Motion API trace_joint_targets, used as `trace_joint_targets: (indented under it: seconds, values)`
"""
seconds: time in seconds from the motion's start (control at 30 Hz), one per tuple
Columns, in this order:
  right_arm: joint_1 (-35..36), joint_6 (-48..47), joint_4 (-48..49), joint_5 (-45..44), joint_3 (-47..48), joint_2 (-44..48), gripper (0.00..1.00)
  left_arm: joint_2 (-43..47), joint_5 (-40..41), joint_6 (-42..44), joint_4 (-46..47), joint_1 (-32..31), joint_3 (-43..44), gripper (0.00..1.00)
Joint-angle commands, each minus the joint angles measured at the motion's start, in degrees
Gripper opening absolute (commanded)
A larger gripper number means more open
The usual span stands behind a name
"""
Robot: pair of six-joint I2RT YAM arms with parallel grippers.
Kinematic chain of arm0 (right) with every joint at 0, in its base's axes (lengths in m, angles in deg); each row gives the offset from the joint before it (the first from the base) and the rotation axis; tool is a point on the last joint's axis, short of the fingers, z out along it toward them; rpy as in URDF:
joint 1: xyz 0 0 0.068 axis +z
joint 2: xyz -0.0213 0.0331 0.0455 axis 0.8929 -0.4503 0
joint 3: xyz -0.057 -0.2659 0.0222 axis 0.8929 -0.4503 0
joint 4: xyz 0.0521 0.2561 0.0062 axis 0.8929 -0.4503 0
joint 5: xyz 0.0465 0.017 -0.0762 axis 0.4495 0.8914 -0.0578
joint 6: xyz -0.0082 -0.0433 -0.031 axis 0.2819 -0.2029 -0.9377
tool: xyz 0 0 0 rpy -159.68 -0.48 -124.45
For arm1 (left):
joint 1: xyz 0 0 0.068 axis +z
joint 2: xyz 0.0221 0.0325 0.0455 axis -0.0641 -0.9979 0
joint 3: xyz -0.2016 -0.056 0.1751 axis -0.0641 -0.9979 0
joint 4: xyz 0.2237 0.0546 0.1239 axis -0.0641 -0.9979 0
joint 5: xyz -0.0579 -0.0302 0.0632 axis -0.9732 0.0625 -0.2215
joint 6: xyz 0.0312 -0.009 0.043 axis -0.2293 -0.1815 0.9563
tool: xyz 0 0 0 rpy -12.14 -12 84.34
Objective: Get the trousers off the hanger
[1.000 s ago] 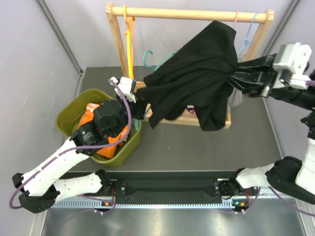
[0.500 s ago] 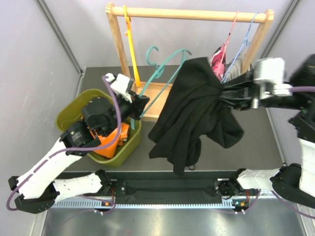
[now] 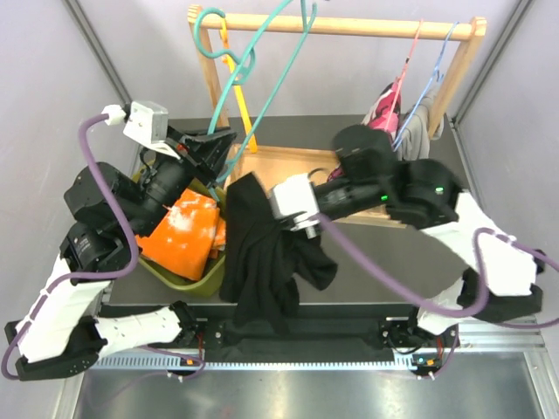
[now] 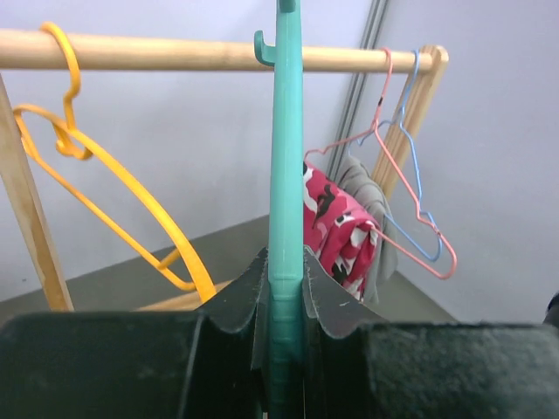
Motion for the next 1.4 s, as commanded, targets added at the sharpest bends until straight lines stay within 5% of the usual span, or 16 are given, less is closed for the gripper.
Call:
trace_joint_targets:
  seconds: [0.0, 0.57, 0.8, 1.0, 1.13, 1.23, 1.37]
  values:
    - [4.61, -3.15, 8.73, -8.62, 6.66, -2.79, 0.00, -0.11, 1.61, 2.39, 7.15, 0.15, 3.27, 0.00]
    - [6.11, 21.02, 41.35, -44.39, 16.97, -21.60, 0.00, 6.92, 10.57, 9.07, 8.57, 0.15, 3.54, 0.00]
    - [6.46, 24.46, 41.80, -41.95, 12.32, -25.91, 0.00, 10.43, 12.25, 8.55, 8.13, 0.15, 0.73, 0.00]
    - [6.90, 22.79, 40.66, -38.35, 10.47, -27.76, 0.31, 11.67, 12.51, 8.02, 6.99, 0.06, -0.41, 0.00]
    - [7.25, 18.67, 38.46, -35.18, 9.15, -27.50, 0.71, 12.11, 12.34, 7.40, 6.11, 0.15, -1.38, 0.00]
    - [7.34, 13.50, 33.99, -32.12, 8.62, -25.66, 0.89, 12.28, 12.07, 6.79, 5.49, 0.15, -2.08, 0.00]
    - [7.34, 1.90, 22.23, -25.00, 8.35, -21.45, 0.98, 12.20, 10.85, 6.70, 3.83, 0.15, -2.70, 0.00]
